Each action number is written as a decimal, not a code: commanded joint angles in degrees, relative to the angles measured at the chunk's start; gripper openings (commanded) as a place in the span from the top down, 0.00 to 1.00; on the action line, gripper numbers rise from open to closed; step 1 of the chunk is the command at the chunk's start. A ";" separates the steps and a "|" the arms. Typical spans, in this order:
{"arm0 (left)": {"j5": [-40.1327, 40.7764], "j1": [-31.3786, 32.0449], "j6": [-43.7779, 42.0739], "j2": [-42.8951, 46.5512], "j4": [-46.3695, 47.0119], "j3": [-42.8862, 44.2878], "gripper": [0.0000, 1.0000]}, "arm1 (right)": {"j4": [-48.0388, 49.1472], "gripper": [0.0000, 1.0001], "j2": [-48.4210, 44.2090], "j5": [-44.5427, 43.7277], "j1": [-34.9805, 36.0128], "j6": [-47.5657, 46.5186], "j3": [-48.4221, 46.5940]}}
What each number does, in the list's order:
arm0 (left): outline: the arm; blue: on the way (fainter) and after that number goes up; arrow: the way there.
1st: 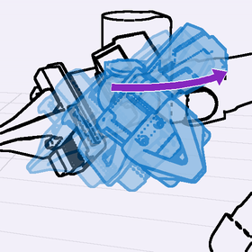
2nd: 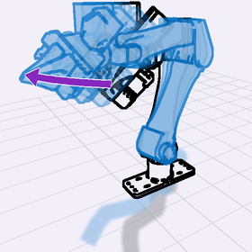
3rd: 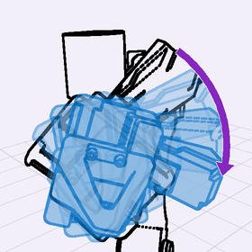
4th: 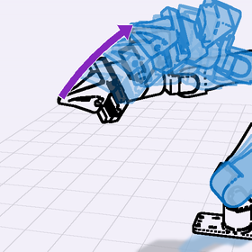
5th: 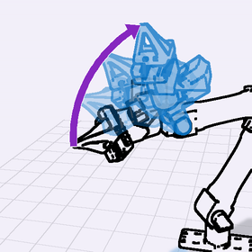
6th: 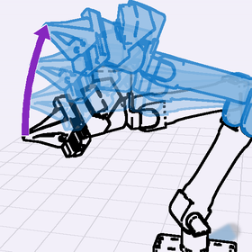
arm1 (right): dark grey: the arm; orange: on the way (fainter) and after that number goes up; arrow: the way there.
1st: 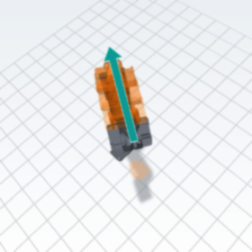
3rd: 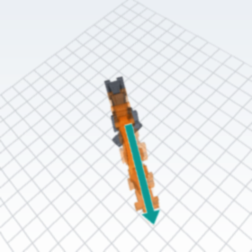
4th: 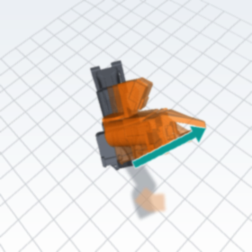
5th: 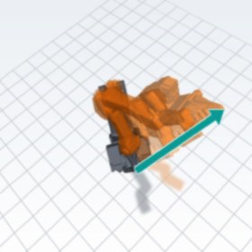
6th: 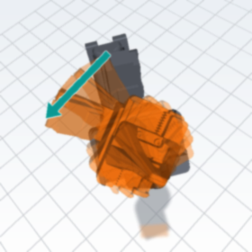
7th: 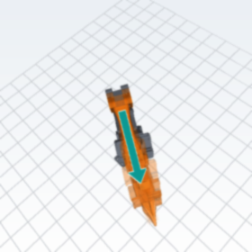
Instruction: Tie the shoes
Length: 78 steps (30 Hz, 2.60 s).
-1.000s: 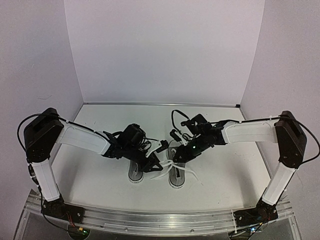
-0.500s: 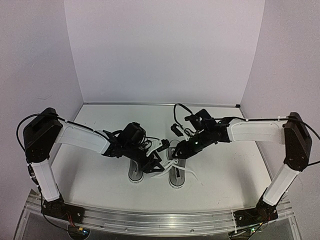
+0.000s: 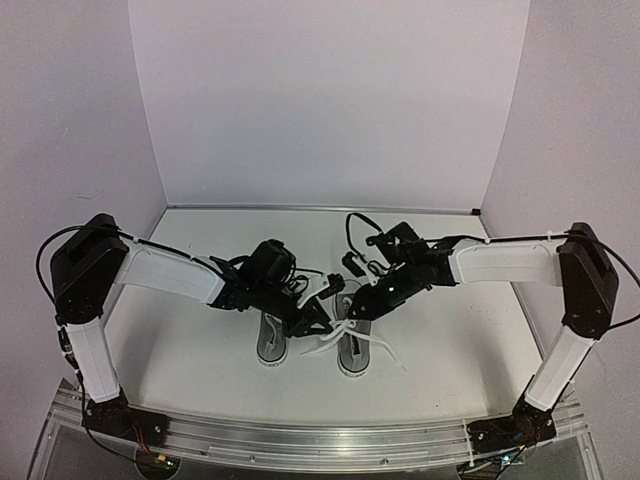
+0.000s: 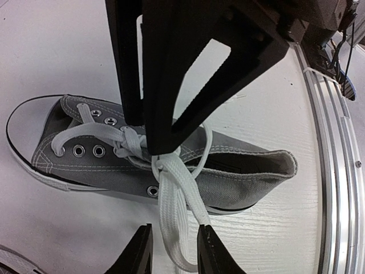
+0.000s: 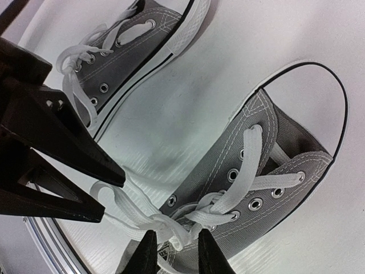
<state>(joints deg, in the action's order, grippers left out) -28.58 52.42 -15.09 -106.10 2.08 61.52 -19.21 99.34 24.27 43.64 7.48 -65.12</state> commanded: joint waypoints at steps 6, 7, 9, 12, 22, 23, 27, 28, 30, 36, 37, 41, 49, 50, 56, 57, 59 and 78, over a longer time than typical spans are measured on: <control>-1.40 -0.22 -1.26 -1.66 -1.73 1.51 0.78 | -0.90 0.79 1.79 -0.16 0.03 -1.82 -1.56; -1.36 -0.22 -1.31 -1.78 -1.93 1.53 0.79 | -0.93 0.80 1.89 -0.20 0.15 -1.97 -1.59; -1.25 -0.22 -1.35 -1.92 -3.19 1.56 0.81 | -0.99 0.80 2.23 -0.50 0.39 -2.08 -1.73; -0.99 -0.19 -1.46 -2.06 -3.49 1.68 0.83 | -1.20 0.80 2.84 -1.21 0.86 -2.12 -2.01; -0.93 -0.22 -1.82 -2.15 -4.03 1.86 0.91 | -2.35 0.99 3.12 -3.41 1.68 -1.99 -3.28; -0.93 -0.22 -1.86 -2.21 -3.99 1.86 0.92 | -2.39 1.00 2.59 -3.53 1.69 -1.83 -3.14; -0.96 -0.22 -1.87 -2.35 -3.97 1.72 0.97 | -2.28 1.00 0.05 -3.79 1.69 -1.23 -2.16; -0.88 -0.22 -1.87 -2.36 -4.00 1.71 0.99 | -2.24 1.00 -0.55 -3.92 1.65 -1.10 -1.85; -0.71 -0.22 -1.96 -2.33 -4.00 1.60 1.00 | -2.14 1.00 -1.64 -4.41 1.69 -0.75 -1.18; -0.36 -0.30 -2.19 -1.98 -4.14 0.90 1.00 | -0.11 1.00 -3.90 -4.69 1.66 1.33 1.37; -0.32 -0.30 -2.22 -1.87 -4.09 0.73 1.00 | 0.52 1.00 -4.11 -4.30 1.65 1.83 1.88; 0.25 -0.29 -2.29 -0.73 -3.14 -0.24 0.99 | 2.86 1.00 -4.29 -2.88 1.67 3.67 3.97; 1.50 -0.30 -1.71 3.50 -0.78 -1.01 0.62 | 6.72 1.00 -6.01 -3.68 1.71 6.89 7.15; 1.51 -0.28 -1.83 3.43 -0.95 -0.68 0.59 | 6.99 1.00 -6.15 -3.62 1.69 7.12 7.34; 0.17 -0.26 -2.02 0.95 -1.44 1.97 0.56 | 6.24 0.90 -5.46 -3.14 1.69 6.12 6.59; -0.29 -0.30 -1.91 0.42 -1.29 2.29 0.55 | 5.86 0.87 -5.40 -3.13 1.68 5.68 6.16; -0.75 -0.29 -1.51 -0.23 -0.45 2.41 0.55 | 4.91 0.84 -5.13 -3.48 1.64 4.69 5.14; -1.93 -0.30 -0.48 -2.67 2.44 1.89 0.56 | -0.37 0.82 1.73 -1.92 1.69 -0.81 -1.43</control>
<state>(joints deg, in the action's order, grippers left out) -29.58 52.42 -16.01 -108.42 1.94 61.89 -18.38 100.48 21.19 45.06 8.20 -64.99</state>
